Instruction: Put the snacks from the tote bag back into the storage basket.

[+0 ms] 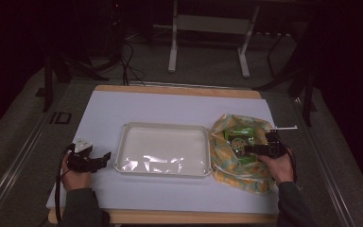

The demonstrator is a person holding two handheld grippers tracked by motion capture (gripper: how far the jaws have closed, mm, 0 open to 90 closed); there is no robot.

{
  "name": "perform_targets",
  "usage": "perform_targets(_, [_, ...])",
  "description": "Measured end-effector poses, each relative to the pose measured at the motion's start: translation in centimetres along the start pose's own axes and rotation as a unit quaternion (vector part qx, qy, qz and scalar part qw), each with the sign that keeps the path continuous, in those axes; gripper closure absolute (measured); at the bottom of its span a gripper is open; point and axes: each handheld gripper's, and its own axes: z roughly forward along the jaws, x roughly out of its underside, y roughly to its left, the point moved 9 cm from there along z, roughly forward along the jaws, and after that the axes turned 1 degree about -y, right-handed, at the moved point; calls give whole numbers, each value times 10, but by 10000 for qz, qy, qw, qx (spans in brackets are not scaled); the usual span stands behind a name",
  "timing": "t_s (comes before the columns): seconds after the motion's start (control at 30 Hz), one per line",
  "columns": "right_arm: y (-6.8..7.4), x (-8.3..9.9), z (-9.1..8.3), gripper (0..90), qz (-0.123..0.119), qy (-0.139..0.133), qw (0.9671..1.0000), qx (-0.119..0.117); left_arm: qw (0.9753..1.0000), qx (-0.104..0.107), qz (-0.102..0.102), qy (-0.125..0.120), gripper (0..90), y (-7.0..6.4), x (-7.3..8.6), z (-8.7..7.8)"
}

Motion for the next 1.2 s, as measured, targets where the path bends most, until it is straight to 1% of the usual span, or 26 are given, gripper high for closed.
perform_targets(0.07, [0,0,2,427,71,2,9999,-83,10000,-11,5,-3,188,0,0,0])
perform_targets(0.13, [-1,0,5,424,73,34,9999,-75,10000,-6,3,-1,188,0,0,0])
perform_targets(0.23, [-3,1,10,420,150,124,9998,-83,10000,-1,1,0,188,0,0,0])
perform_targets(0.43, [-4,3,18,419,302,230,9990,-234,10000,1,-6,1,188,0,0,0])
perform_targets(0.53, [-2,2,18,444,446,220,9978,-440,10000,0,-6,0,188,0,0,0])
perform_targets(0.67, [1,-1,12,478,554,63,9963,-655,10000,-2,-5,-2,188,0,0,0])
perform_targets(0.73, [5,-3,8,497,596,-52,9949,-817,10000,-1,-14,-3,188,0,0,0])
perform_targets(0.8, [10,-5,3,511,583,-146,9937,-942,10000,-4,-8,3,188,0,0,0])
perform_targets(0.87, [15,-8,0,520,534,-177,9932,-1015,10000,-7,-19,-11,188,0,0,0])
perform_targets(0.9, [19,-9,-2,522,502,-169,9928,-1077,10000,-8,-17,-8,188,0,0,0])
perform_targets(0.97, [25,-12,-4,524,408,-157,9929,-1105,10000,-8,-4,3,188,0,0,0])
perform_targets(1.03, [30,-15,-4,528,361,-130,9923,-1176,10000,-6,-10,2,188,0,0,0])
perform_targets(1.13, [34,-18,-1,535,325,-71,9928,-1149,10000,-1,-13,4,188,0,0,0])
perform_targets(1.2, [34,-20,2,535,365,-12,9933,-1096,10000,2,-10,3,188,0,0,0])
